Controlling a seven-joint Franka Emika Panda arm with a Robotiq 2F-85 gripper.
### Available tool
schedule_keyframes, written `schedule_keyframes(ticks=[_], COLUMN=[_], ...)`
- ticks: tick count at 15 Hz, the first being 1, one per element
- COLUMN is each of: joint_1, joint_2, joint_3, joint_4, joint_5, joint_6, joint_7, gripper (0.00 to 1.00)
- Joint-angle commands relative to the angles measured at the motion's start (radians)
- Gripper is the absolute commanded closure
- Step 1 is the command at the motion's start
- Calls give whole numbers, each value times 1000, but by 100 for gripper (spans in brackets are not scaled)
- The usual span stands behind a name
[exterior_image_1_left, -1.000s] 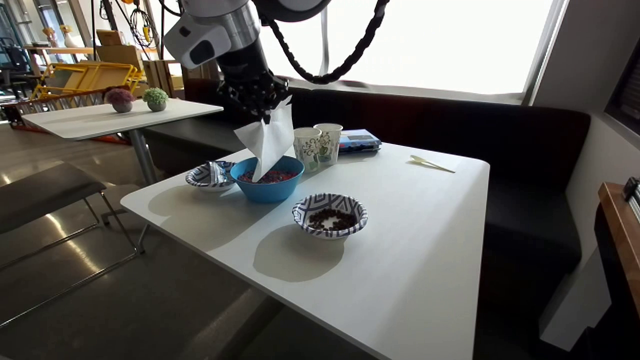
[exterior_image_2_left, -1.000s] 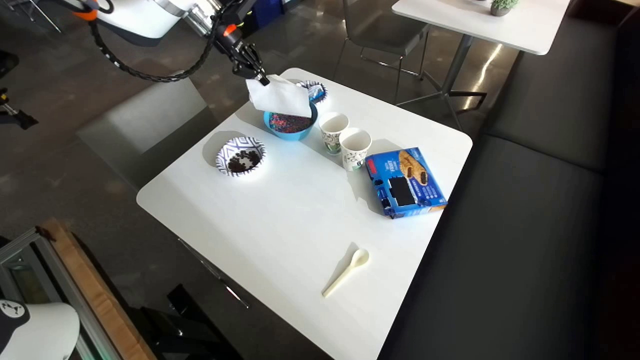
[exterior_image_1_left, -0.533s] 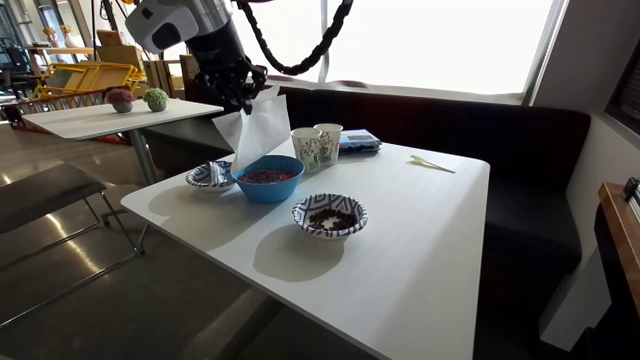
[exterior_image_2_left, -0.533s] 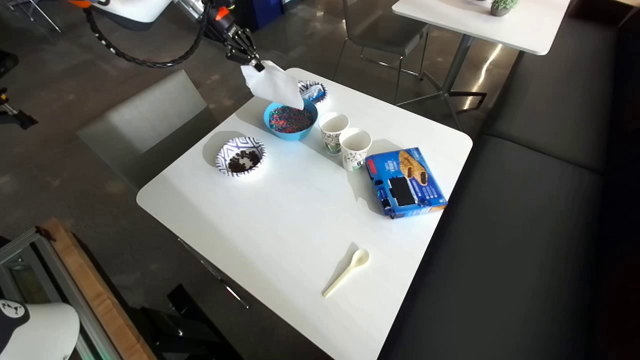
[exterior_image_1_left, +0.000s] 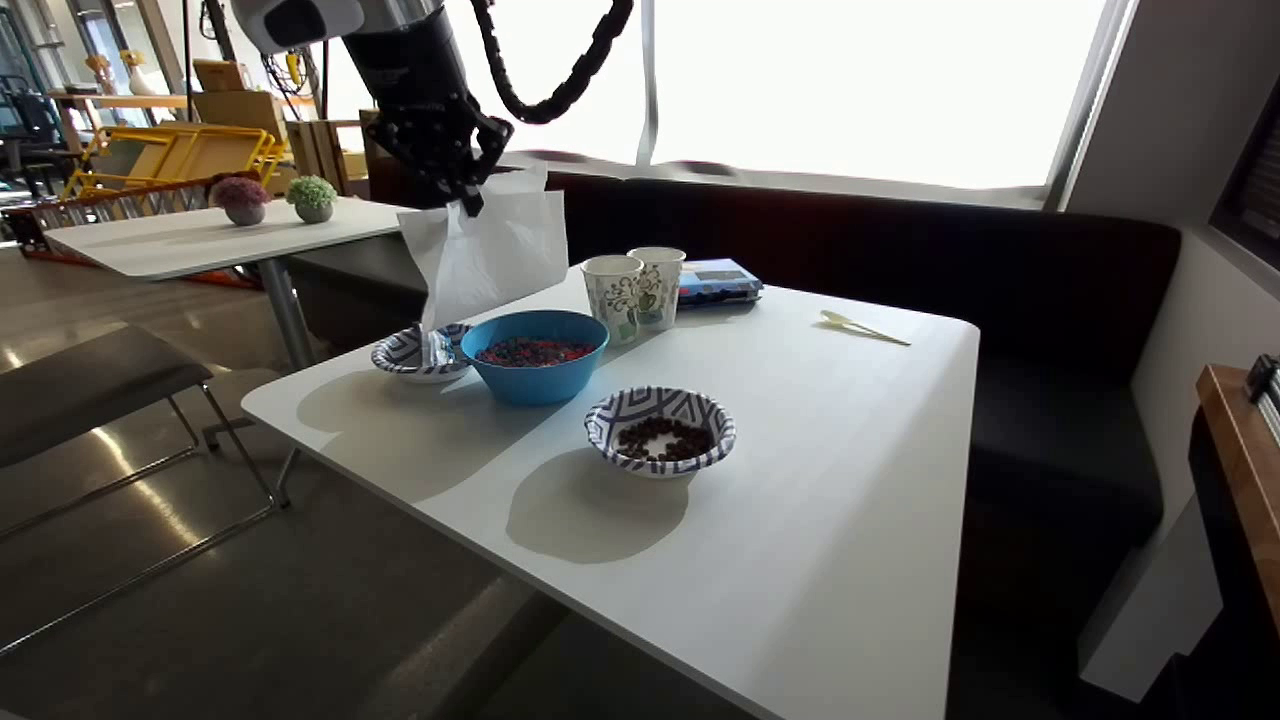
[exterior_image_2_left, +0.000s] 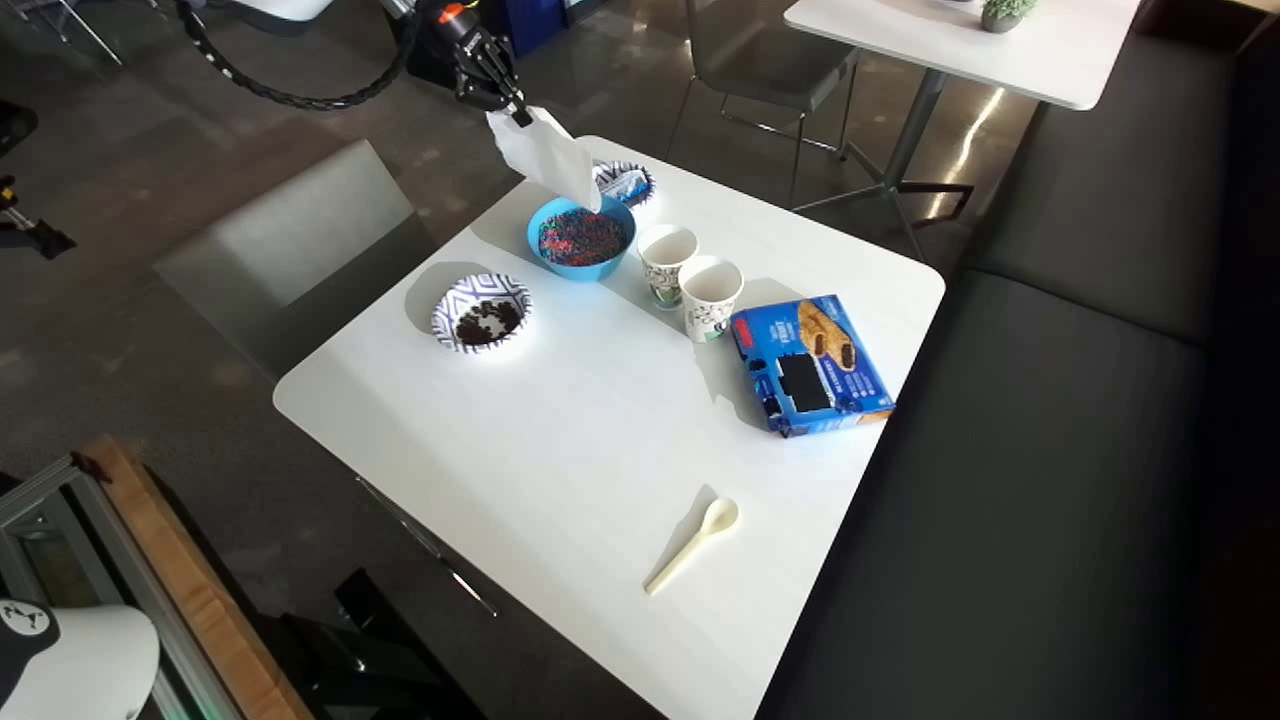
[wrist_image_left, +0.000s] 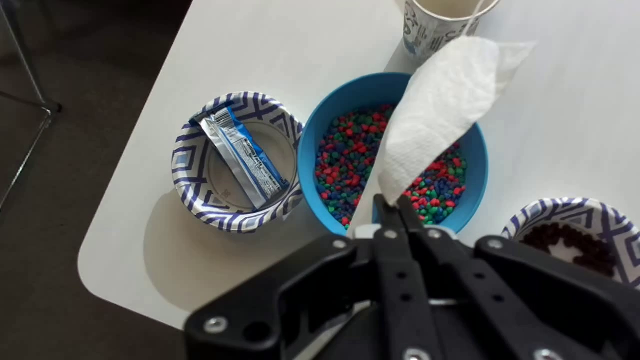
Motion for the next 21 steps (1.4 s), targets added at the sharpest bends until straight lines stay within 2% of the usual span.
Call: schedule_keyframes(ticks=[1,13,21], joint_1=[-14,-78,-120], joint_2=[18,-26,-82], joint_3=[4,-21,-28], joint_4=[23,-73,-223], joint_5=[63,199,259], joint_6=[48,357,611], joint_7=[57,236,341], gripper=[100,100,100])
